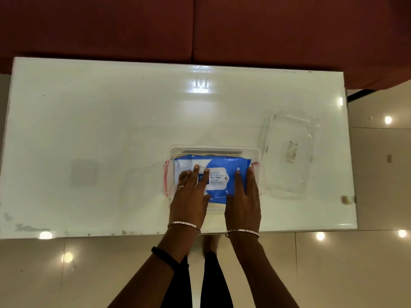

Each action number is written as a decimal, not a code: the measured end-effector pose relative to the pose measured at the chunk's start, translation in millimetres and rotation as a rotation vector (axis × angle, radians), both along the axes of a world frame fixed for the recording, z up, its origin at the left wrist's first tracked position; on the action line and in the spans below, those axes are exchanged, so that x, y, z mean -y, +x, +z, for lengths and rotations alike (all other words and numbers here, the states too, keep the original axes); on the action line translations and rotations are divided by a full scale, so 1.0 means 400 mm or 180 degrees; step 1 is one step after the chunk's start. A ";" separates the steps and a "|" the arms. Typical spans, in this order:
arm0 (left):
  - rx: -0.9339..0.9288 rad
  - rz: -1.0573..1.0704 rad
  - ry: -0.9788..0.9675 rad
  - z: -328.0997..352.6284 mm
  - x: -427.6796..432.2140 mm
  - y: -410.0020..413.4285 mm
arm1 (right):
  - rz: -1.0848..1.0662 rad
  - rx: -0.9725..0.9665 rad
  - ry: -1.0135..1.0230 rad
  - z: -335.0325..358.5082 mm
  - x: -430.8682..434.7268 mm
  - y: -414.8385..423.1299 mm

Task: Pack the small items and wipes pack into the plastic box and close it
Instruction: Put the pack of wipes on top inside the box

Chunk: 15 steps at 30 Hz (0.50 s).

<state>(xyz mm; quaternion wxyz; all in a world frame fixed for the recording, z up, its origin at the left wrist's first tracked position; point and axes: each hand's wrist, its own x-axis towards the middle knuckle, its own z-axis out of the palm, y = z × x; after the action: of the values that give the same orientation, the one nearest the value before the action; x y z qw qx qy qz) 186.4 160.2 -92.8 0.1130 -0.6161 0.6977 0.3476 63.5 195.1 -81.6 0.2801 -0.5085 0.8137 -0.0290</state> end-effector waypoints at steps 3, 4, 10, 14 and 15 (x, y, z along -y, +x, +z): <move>0.0068 0.0055 -0.0158 0.015 0.000 -0.007 | 0.0215 -0.0063 0.0127 0.001 0.013 -0.007; 0.0050 0.0152 -0.0279 0.023 0.004 -0.016 | 0.0183 -0.0001 0.0088 0.008 0.022 -0.014; -0.0477 0.0707 -0.1355 0.082 0.096 -0.102 | -0.0454 0.0320 -0.1447 0.070 0.063 -0.141; -0.0926 0.0601 -0.1601 0.110 0.210 -0.220 | -0.1646 0.0430 -0.1656 0.060 0.055 -0.269; -0.1015 0.0519 -0.1586 0.111 0.240 -0.255 | -0.2035 0.0481 -0.1566 0.048 0.048 -0.296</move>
<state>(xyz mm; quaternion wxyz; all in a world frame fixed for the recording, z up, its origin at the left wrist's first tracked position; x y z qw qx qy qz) 84.3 64.1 -48.5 -0.1807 -0.6165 0.7187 0.2661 -55.1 176.0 -62.4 0.1860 -0.2782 0.8767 -0.3456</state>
